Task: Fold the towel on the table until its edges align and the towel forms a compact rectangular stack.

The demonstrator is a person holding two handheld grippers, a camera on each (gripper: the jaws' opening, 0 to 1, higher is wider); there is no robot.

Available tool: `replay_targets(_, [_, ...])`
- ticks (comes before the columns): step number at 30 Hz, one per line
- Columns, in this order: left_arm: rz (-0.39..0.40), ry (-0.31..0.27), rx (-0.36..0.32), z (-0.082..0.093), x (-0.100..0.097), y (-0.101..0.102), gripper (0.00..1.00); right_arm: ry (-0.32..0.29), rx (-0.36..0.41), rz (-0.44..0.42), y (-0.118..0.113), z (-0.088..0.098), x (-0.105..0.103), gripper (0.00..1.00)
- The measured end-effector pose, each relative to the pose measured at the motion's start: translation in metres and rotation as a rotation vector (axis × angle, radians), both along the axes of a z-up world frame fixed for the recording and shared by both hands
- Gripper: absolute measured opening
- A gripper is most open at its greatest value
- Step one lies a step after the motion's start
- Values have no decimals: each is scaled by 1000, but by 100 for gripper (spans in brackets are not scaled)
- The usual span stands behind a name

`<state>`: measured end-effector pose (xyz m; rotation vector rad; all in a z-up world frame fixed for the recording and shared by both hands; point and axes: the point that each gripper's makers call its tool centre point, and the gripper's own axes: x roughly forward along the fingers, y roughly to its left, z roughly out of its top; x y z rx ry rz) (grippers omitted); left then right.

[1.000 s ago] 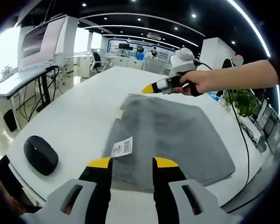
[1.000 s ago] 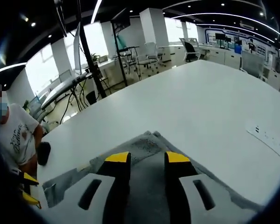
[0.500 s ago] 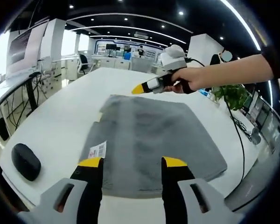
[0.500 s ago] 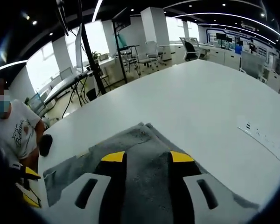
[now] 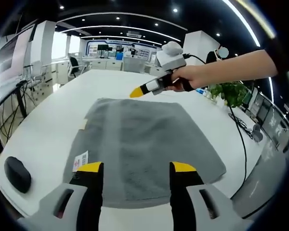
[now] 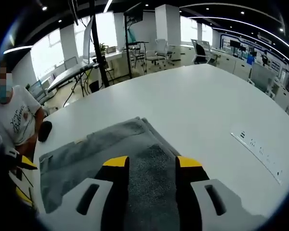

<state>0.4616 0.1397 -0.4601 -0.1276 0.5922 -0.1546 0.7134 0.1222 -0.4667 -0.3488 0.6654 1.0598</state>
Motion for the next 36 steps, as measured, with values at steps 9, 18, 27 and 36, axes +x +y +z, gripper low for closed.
replay_targets(9, [-103, 30, 3, -3, -2, -36, 58, 25, -14, -11, -25, -2, -2, 37])
replay_targets(18, [-178, 40, -1, 0, 1, -68, 58, 54, -12, -67, -59, -1, -3, 37])
replay_targets(27, [-228, 31, -30, 11, 16, -109, 58, 67, -15, -98, -88, -7, -1, 37])
replay_targets(36, [-361, 60, 28, 5, 9, -153, 58, 55, -9, -113, -109, -5, 6, 36])
